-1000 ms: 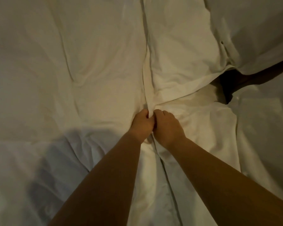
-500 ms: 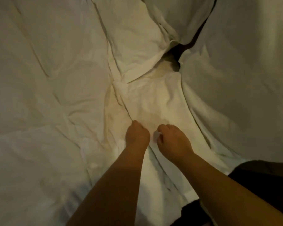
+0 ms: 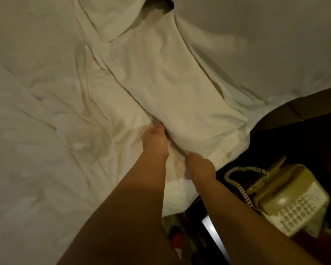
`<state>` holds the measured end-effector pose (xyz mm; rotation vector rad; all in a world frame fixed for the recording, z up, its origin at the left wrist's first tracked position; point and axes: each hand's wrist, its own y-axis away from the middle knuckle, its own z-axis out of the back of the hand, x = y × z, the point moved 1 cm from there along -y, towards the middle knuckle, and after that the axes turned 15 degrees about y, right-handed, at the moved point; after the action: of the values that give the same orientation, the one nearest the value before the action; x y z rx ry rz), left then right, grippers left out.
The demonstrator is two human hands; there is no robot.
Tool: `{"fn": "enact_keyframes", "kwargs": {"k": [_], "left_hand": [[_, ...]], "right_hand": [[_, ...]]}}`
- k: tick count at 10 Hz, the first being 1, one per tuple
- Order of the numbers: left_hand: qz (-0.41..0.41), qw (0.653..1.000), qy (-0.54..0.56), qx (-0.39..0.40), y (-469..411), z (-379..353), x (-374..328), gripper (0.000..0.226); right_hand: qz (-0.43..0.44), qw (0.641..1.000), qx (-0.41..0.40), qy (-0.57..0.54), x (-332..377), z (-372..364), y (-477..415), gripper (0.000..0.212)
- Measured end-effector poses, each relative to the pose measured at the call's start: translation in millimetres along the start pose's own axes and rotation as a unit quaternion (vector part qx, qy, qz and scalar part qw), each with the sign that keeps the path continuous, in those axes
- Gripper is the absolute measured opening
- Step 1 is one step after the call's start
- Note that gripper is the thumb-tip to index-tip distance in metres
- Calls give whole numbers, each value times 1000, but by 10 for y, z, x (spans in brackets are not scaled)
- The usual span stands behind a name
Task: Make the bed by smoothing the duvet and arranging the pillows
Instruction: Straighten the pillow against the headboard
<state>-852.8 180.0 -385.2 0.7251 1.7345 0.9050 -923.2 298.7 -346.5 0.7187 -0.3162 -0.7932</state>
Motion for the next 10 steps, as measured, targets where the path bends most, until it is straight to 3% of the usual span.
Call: {"fn": "enact_keyframes", "kwargs": {"k": [1,2,3,4,5,6,7,8,9,10], "left_hand": [[-32,997,-14,62,-48,-17,51,17],[-18,990,-2,139,-33,-157,20,30],[72,982,27,174,22,-270,-101,32],[78,988,-44,123,122,-157,-159,35],[21,989,-122,77,239,-45,-147,40],[-88,947,-307,36,401,-40,-216,37],[-173,825,-537,42,634,1,-255,35],[-151,744,-647,76,907,-131,-271,30],[-188,715,-667,91,1424,-520,-449,30],[-270,665,-685,123,2056,-973,-626,30]], "right_hand": [[-86,969,7,-232,79,-109,-56,33],[-189,806,16,-560,153,-133,-115,38],[-215,734,4,-644,129,-107,-121,17],[-214,739,-3,-639,80,-61,-14,24],[-205,764,-4,-612,-8,-26,110,19],[-176,874,27,-451,-12,22,250,18],[-92,984,36,-148,3,235,526,29],[-96,979,56,-168,-76,462,673,28],[-116,945,-61,-300,-214,1014,893,18],[-75,956,-118,-257,-381,1583,1080,26]]}}
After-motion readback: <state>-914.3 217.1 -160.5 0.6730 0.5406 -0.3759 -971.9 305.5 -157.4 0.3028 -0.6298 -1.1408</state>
